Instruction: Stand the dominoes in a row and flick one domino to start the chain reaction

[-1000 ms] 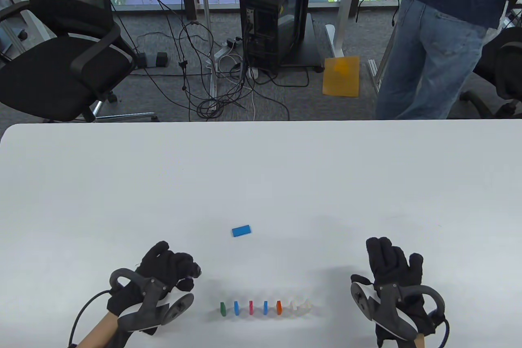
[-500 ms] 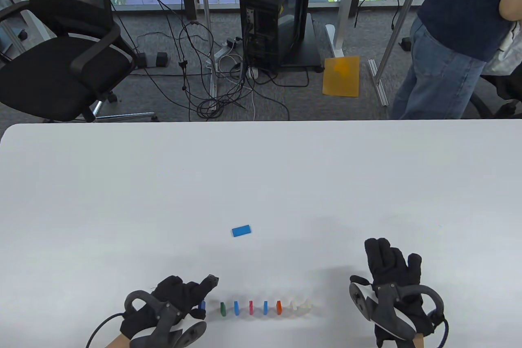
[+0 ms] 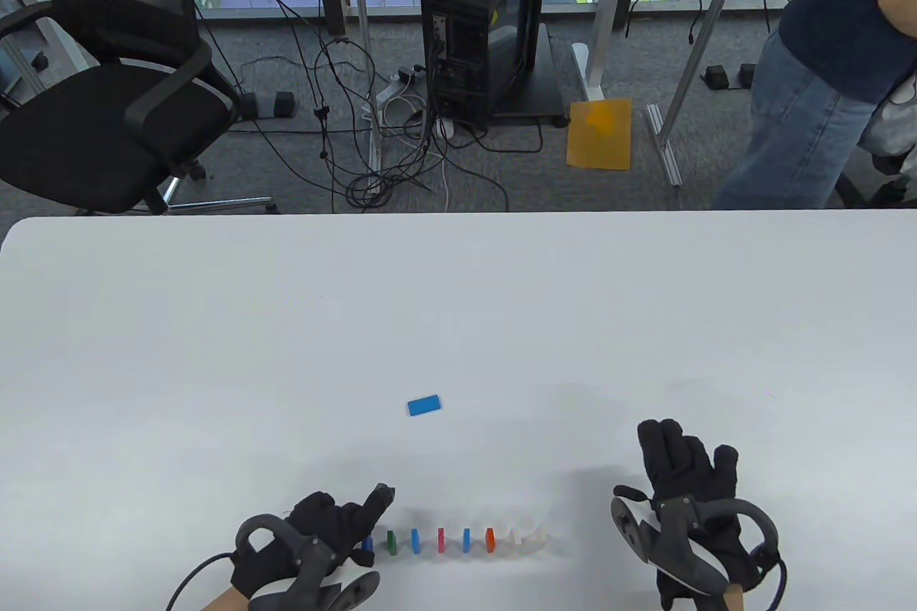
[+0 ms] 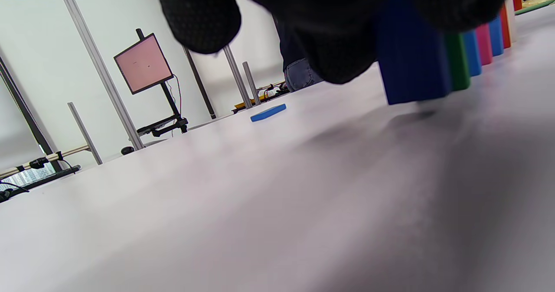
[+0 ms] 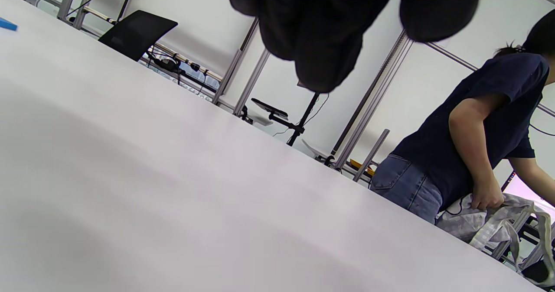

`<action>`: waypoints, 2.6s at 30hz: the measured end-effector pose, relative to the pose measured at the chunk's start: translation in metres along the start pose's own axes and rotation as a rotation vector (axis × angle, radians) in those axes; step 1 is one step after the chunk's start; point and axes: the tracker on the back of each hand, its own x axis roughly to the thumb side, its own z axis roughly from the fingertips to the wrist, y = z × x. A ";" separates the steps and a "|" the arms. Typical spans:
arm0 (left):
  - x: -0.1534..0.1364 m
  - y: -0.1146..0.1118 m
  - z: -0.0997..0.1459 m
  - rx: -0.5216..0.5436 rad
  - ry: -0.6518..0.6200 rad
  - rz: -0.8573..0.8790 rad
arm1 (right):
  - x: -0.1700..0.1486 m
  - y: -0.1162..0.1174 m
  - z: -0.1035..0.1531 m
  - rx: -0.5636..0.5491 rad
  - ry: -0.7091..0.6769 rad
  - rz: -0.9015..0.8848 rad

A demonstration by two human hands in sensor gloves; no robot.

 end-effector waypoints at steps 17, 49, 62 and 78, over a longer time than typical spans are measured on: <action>0.005 0.002 -0.001 0.002 -0.014 -0.052 | 0.000 0.000 0.000 0.004 0.000 0.001; 0.004 0.002 0.001 0.007 -0.006 -0.073 | 0.001 -0.001 0.001 0.016 -0.008 0.011; 0.005 0.002 0.000 0.004 -0.020 -0.102 | 0.001 -0.001 0.001 0.017 -0.008 0.012; 0.005 0.002 0.002 0.011 -0.012 -0.120 | 0.001 -0.001 0.001 0.022 -0.007 0.012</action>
